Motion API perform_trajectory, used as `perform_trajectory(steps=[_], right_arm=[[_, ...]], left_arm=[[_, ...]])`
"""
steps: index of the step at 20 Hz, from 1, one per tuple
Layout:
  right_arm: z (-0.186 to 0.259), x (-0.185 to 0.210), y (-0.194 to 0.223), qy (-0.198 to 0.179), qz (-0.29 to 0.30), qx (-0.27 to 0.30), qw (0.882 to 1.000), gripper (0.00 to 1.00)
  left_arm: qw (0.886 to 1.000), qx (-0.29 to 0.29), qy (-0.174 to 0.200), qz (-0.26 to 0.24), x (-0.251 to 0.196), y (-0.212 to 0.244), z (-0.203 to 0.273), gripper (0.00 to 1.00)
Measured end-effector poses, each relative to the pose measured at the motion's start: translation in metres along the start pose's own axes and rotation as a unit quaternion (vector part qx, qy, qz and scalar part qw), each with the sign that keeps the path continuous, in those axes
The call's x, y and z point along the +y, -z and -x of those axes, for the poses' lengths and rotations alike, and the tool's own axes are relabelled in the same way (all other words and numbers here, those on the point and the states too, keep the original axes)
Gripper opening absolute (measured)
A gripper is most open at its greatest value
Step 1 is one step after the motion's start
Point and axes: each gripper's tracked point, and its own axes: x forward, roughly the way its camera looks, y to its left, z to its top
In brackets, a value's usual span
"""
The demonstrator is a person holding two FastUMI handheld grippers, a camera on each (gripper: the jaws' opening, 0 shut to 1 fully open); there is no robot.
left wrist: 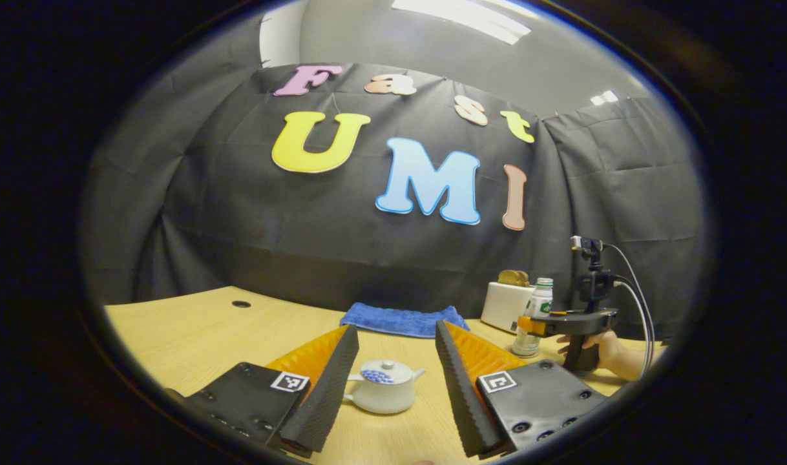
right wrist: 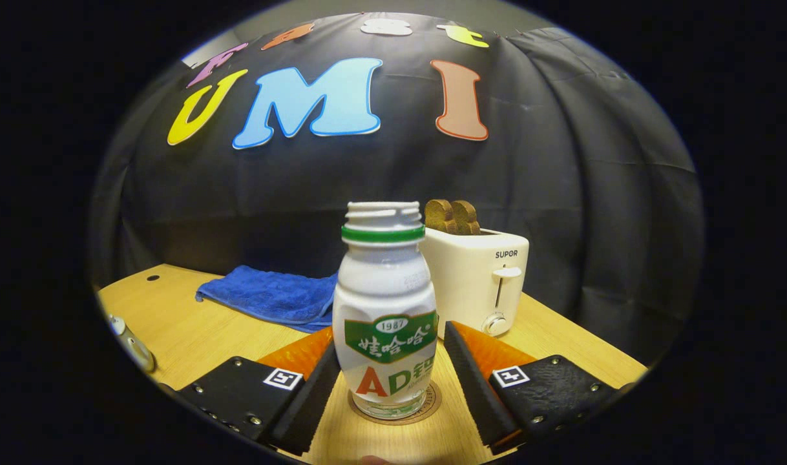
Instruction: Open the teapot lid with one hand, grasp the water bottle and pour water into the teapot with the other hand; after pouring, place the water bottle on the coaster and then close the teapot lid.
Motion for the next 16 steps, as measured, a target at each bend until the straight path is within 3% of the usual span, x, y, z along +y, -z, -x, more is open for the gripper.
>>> perform_trajectory(steps=[3,10,15,16], right_arm=[[0.011,0.006,-0.011,-0.008,0.016,-0.016,1.0,0.92],[0.047,-0.003,-0.032,0.011,0.039,-0.037,0.998,0.9],[0.117,0.013,-0.038,-0.008,0.016,-0.038,0.999,0.9],[0.137,0.021,-0.036,-0.015,0.004,-0.041,0.999,0.9]], left_arm=[[1.0,-0.003,0.006,-0.001,-0.002,0.001,0.0,0.8],[1.0,-0.008,0.005,-0.005,-0.004,-0.004,0.002,0.8],[1.0,0.005,0.009,-0.01,-0.022,-0.002,0.007,0.8],[1.0,0.013,0.001,-0.019,-0.024,0.002,0.01,0.85]])
